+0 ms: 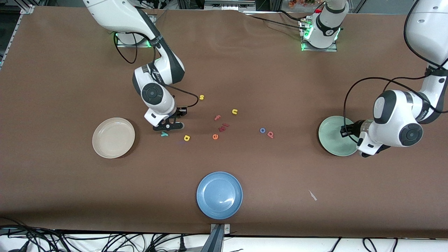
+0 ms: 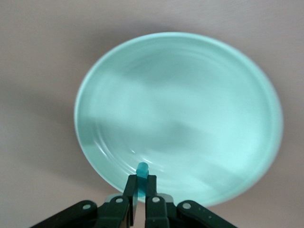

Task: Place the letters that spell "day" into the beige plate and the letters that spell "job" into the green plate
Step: 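Drop the green letter in the beige plate while the left gripper drops cyan j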

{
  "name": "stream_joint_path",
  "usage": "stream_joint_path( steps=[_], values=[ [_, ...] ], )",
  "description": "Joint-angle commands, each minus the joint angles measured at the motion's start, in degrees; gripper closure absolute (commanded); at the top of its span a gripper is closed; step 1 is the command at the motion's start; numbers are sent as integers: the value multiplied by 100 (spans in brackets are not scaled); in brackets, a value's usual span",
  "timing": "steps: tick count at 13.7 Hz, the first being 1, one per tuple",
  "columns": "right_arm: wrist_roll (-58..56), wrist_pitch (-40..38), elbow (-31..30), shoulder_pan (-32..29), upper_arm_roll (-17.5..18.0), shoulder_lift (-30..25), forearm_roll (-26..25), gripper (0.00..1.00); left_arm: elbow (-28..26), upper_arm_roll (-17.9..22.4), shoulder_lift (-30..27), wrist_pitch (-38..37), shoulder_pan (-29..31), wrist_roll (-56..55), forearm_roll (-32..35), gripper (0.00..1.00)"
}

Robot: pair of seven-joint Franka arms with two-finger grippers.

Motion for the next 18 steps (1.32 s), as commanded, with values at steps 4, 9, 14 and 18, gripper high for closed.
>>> stream_joint_path(
  steps=[4,9,14,18],
  values=[
    [-288,-603,388,-209,-596,-244,61,87,75,-119,139,11,80,37,248,0],
    [-1895,-524,415,-848,-1073,-148,60,87,339,-925,-152,-51,-8,-1093,-745,0],
    [-2680,55,415,-1378,-1064,256,69,86,638,-1157,23,19,-657,-2273,-701,0],
    [-2777,57,607,-1387,-1055,318,401,0,647,-1139,208,545,-1122,-2897,-701,0]
  ],
)
